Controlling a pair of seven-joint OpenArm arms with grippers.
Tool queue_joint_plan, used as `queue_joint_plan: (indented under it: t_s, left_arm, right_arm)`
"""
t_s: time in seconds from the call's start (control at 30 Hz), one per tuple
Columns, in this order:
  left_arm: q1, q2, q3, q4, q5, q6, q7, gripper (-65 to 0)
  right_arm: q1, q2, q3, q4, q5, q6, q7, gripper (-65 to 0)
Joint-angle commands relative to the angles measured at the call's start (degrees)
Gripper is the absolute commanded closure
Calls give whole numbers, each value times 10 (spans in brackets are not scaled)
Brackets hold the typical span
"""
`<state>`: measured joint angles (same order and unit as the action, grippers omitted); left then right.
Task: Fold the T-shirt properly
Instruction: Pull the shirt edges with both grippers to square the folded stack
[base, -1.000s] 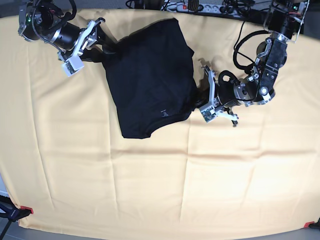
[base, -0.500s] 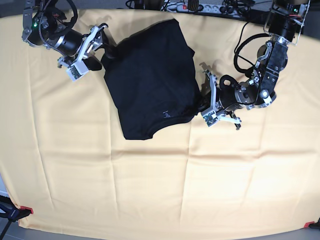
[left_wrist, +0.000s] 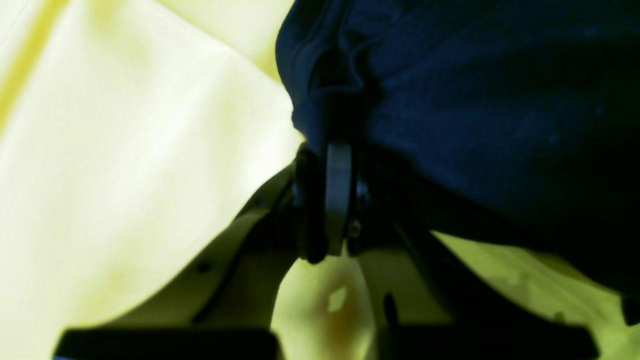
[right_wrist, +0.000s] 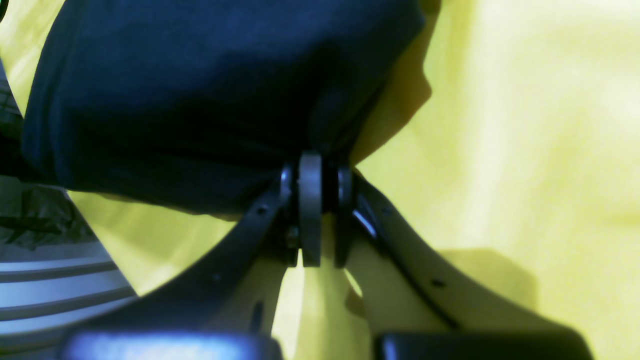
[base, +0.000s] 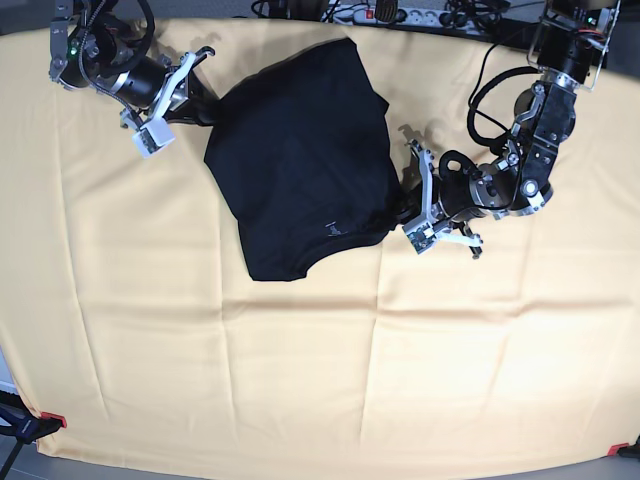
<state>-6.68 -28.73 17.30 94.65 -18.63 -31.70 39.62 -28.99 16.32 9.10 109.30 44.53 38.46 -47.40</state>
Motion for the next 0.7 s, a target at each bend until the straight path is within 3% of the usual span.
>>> queue_joint_plan:
  t_s: [0.0, 0.4, 0.67]
  left_arm:
    - [-9, -8, -3, 6, 0, 4, -2, 0]
    - [-49, -8, -3, 9, -1, 4, -23, 0]
    - [-47, 3, -3, 2, 0, 4, -30, 0]
  right_arm:
    - [2, 5, 2, 6, 3, 1, 7, 0]
    - [-2, 5, 3, 10, 35, 1, -19, 0]
    - [-26, 5, 3, 91, 33, -11, -29, 0]
